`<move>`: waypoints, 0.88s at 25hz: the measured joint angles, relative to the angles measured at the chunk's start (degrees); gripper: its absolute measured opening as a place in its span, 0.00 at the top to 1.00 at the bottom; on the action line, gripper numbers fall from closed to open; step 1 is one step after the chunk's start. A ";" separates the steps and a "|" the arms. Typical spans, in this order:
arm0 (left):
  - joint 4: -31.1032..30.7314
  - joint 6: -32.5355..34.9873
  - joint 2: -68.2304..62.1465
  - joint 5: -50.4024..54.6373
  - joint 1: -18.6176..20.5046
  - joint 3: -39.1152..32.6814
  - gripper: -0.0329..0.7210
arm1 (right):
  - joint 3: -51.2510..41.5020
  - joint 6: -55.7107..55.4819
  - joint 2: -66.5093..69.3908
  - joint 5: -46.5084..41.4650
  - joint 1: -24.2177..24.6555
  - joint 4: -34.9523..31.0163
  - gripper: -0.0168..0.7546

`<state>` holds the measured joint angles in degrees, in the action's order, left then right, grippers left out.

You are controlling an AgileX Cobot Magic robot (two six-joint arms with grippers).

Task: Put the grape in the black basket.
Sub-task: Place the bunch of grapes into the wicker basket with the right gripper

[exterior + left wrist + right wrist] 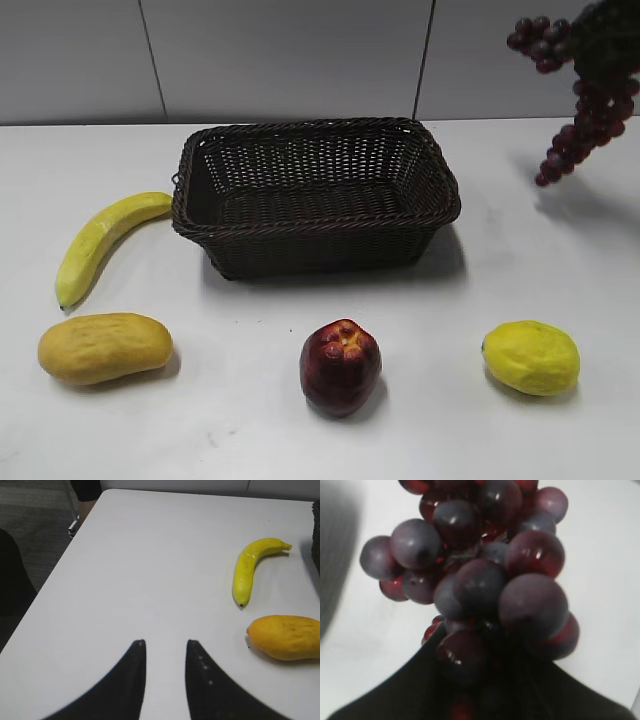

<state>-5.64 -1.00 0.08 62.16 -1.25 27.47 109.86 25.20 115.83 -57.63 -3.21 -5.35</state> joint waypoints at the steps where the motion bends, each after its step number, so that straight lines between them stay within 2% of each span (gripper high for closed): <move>1: 0.00 0.00 0.00 0.00 0.00 0.00 0.67 | 2.17 0.42 -0.02 -0.81 -0.64 -0.13 0.67; 7: 0.00 0.00 0.00 0.00 0.00 0.00 0.67 | 14.60 4.77 -0.07 -2.21 -8.13 -0.60 0.68; 15: 0.00 0.00 0.00 0.00 0.00 0.00 0.67 | 18.23 17.15 0.30 -0.59 -21.40 -4.02 0.68; 19: 0.00 0.00 0.00 0.00 0.00 0.00 0.67 | 18.34 27.65 3.47 -1.48 -23.73 -11.39 0.68; 22: 0.00 0.00 0.00 0.00 0.00 0.00 0.67 | 18.34 33.53 6.88 -4.22 -24.44 -13.59 0.68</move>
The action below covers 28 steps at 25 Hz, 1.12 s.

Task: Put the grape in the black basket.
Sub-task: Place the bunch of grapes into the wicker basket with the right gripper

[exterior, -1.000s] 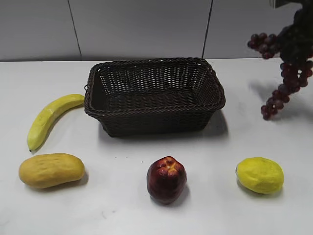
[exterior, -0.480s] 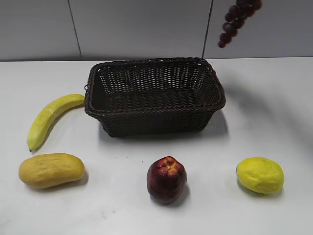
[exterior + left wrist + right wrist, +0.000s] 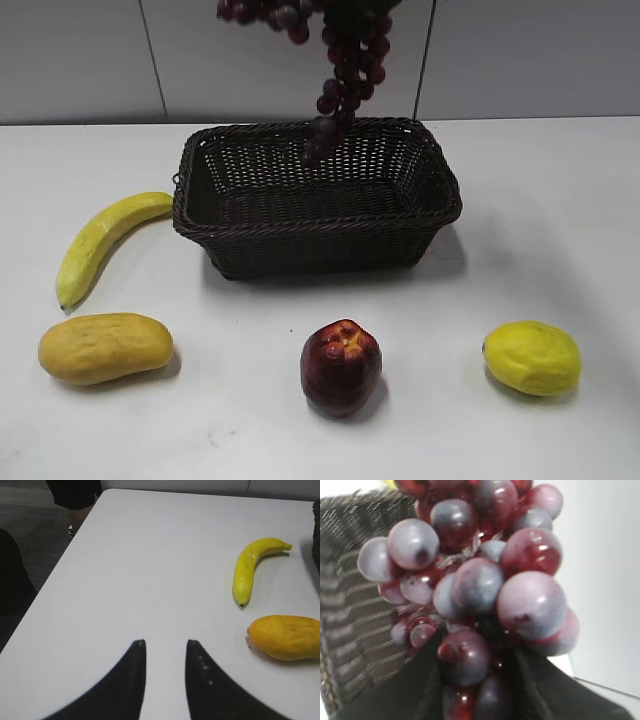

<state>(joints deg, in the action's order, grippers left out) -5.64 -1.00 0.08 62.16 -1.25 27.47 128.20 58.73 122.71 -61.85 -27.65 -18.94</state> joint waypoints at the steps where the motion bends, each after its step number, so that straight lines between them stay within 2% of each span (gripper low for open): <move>1: 0.00 0.00 0.00 0.00 0.00 0.00 0.67 | 0.00 0.93 1.14 -0.88 -0.05 -0.05 0.68; 10: 0.00 0.00 0.00 0.00 0.00 0.00 0.67 | -0.21 2.26 10.81 -1.79 -0.23 -0.89 0.69; 17: 0.00 0.00 0.00 0.00 0.00 0.00 0.67 | -7.05 2.26 13.23 -1.51 -0.23 -1.35 0.68; 18: 0.00 0.00 0.00 0.00 0.00 0.00 0.67 | -7.88 2.26 13.37 -1.35 -0.23 -1.46 0.62; 21: 0.00 0.00 0.00 0.00 0.00 0.00 0.67 | -9.01 2.26 13.49 -1.20 -0.23 -1.69 0.29; 22: 0.00 0.00 0.00 0.00 0.00 0.00 0.67 | -9.01 2.26 13.49 -1.20 -0.23 -1.69 0.21; 24: 0.00 0.00 0.00 0.00 0.00 0.00 0.67 | -9.01 1.84 13.43 -1.20 -0.12 -1.69 0.18; 28: 0.00 0.00 0.00 0.00 0.00 0.00 0.67 | -9.13 0.62 11.04 -1.25 0.78 -1.74 0.20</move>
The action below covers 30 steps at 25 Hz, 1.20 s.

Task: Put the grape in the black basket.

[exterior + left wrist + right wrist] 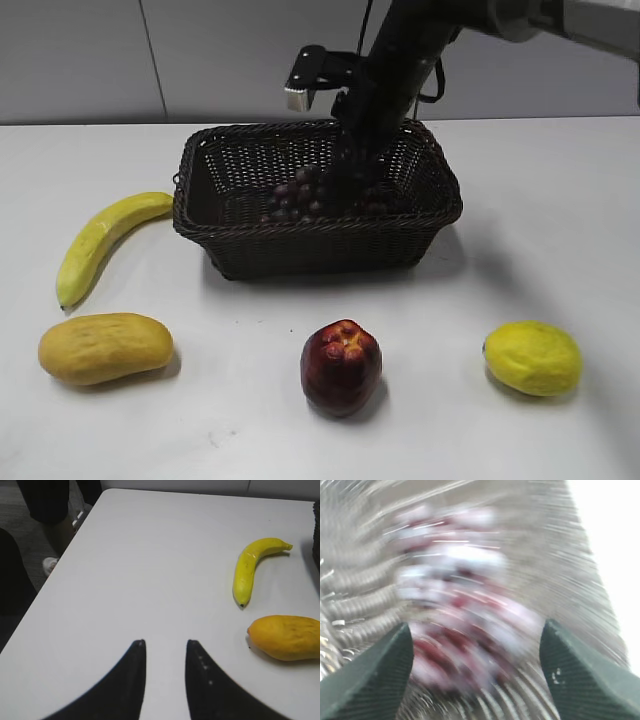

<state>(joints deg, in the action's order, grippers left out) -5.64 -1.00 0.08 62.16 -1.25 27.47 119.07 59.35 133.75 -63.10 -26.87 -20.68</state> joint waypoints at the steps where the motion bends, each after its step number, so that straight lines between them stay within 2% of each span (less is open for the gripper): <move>1: 0.00 0.00 0.00 0.00 0.00 0.00 0.67 | 0.00 -0.87 -1.23 0.06 0.47 -0.05 0.20; 5: 0.00 0.00 0.00 0.00 0.00 0.00 0.67 | 0.00 -10.93 -6.53 2.31 4.49 -0.15 0.21; 10: 0.00 0.00 0.00 0.00 0.00 0.00 0.67 | 0.00 -25.74 -11.58 3.20 13.02 1.70 0.21; 15: 0.00 0.00 0.00 0.00 0.00 0.00 0.67 | -0.32 -43.51 -15.12 2.99 20.40 8.97 0.21; 18: 0.00 0.00 0.00 0.00 0.00 0.00 0.67 | -1.44 -48.71 -17.25 0.55 23.38 13.73 0.21; 24: 0.00 0.00 0.00 0.00 0.00 0.00 0.67 | -5.81 -50.24 -24.14 -4.72 24.74 14.32 0.21; 30: 0.00 0.00 0.00 0.00 0.00 0.00 0.67 | -14.04 -52.40 -31.89 -4.72 24.74 13.56 0.21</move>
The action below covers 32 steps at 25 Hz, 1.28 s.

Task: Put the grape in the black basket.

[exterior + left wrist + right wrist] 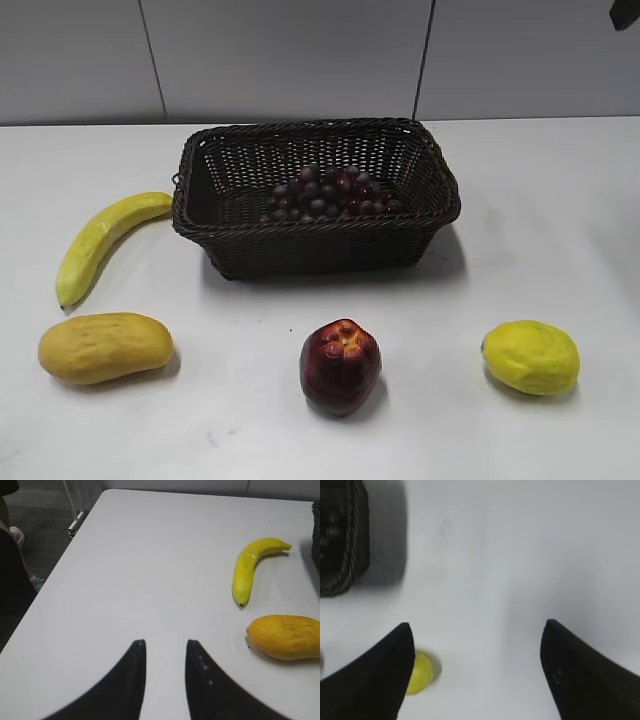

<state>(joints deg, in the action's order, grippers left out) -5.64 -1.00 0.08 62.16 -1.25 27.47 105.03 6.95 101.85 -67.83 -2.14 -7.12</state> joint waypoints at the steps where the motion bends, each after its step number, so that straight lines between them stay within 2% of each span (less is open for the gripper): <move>1: 0.00 0.00 0.00 0.00 0.00 0.00 0.67 | -2.71 -0.11 -1.77 0.00 0.00 0.17 0.21; 9: 0.00 0.00 0.00 0.00 0.00 0.00 0.67 | -27.79 -0.38 -18.23 0.11 0.00 0.76 0.21; 16: 0.00 0.00 0.00 0.00 0.00 0.00 0.67 | -46.22 -0.47 -32.85 2.85 0.00 0.83 0.21; 32: 0.00 0.00 0.00 0.00 0.00 0.00 0.67 | -72.55 -0.58 -65.42 5.94 0.00 0.83 0.21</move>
<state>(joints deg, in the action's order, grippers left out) -5.64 -1.00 0.08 62.16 -1.25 27.47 32.49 6.37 36.44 -61.89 -2.14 -6.29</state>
